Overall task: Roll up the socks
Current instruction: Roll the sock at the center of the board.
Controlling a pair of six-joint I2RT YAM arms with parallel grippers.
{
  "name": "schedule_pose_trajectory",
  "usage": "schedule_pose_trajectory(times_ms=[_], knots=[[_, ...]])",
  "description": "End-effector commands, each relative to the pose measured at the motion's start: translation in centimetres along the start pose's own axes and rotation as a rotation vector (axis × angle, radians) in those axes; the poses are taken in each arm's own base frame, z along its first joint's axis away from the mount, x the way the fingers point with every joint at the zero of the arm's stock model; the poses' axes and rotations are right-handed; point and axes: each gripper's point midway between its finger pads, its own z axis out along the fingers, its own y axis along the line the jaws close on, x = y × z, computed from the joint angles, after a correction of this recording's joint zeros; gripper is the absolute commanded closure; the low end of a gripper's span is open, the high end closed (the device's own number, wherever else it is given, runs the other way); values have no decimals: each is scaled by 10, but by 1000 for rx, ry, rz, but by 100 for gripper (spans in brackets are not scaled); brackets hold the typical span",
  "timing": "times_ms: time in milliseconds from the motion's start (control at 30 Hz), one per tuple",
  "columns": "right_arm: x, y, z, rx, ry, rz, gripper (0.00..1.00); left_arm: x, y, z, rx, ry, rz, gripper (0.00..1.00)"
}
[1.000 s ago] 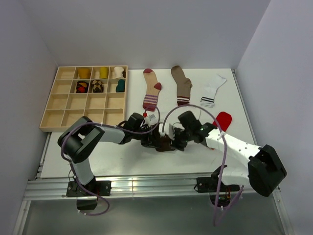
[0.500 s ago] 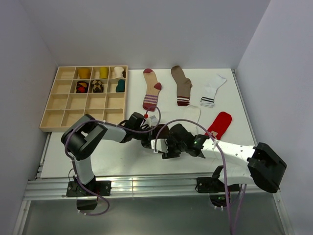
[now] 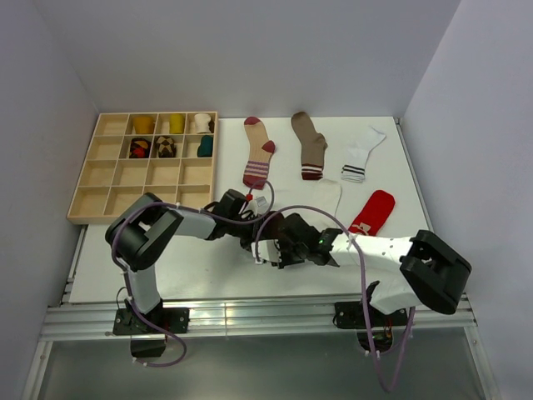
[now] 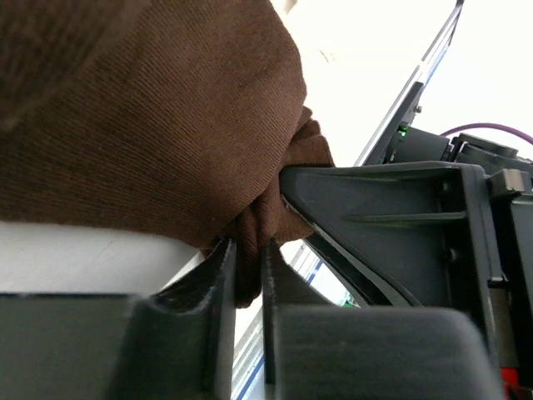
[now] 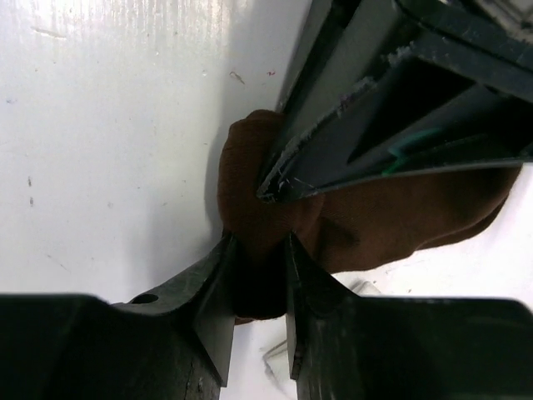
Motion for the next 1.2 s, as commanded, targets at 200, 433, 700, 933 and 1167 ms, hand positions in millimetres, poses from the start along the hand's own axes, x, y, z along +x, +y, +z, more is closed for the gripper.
schedule_pose_trajectory(times_ms=[200, 433, 700, 933, 1167], knots=[[6, 16, -3, -202, 76, 182, 81, -23, 6, -24, -123, -187, 81, 47], [6, 27, -22, -366, 66, 349, 81, -55, 6, -40, -199, -365, 67, 51], [7, 21, -31, -573, 106, 531, 81, -64, 14, -61, -260, -507, 68, 56], [7, 12, -22, -776, 181, 713, 80, -60, 5, -81, -258, -580, 207, 60], [10, -2, -14, -864, 198, 811, 79, -31, -24, -71, -305, -616, 485, 50]])
